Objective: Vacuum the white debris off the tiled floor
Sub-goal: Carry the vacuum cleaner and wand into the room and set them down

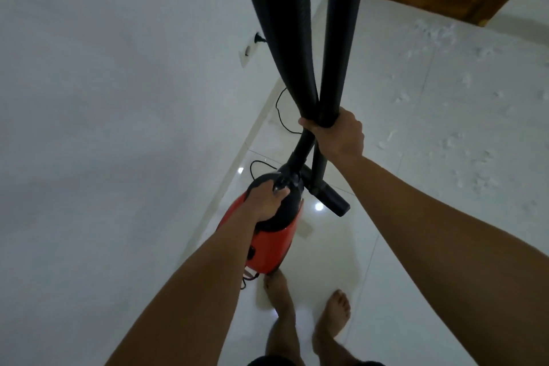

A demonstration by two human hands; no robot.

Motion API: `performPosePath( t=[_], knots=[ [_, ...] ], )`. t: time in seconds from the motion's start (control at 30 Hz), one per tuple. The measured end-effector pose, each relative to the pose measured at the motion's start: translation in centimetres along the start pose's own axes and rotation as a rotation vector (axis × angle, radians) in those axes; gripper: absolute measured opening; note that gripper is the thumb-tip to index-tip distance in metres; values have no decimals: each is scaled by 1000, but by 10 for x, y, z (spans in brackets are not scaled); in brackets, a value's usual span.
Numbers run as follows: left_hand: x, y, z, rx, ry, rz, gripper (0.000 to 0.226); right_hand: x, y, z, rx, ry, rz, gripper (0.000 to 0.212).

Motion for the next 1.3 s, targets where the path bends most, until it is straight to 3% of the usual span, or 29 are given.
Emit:
performPosePath(
  t=[0.43, 0.7, 1.3],
  knots=[
    [179, -46, 159, 67, -140, -21, 55, 78, 229, 14, -46, 79, 209, 67],
    [273, -73, 232, 126, -184, -9, 62, 110, 340, 36, -24, 145, 242, 64],
    [340, -120, 266, 101, -119, -44, 64, 152, 403, 80, -70, 99, 219, 65]
  ],
)
Point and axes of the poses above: each hand's wrist, its own x-axis towards the middle knuckle, its own z-axis out of the palm, y = z × x, the point moved 9 cm from there along x, towards the middle knuckle, and after that the axes turned 7 degrees about -y, right-handed, at the moved point
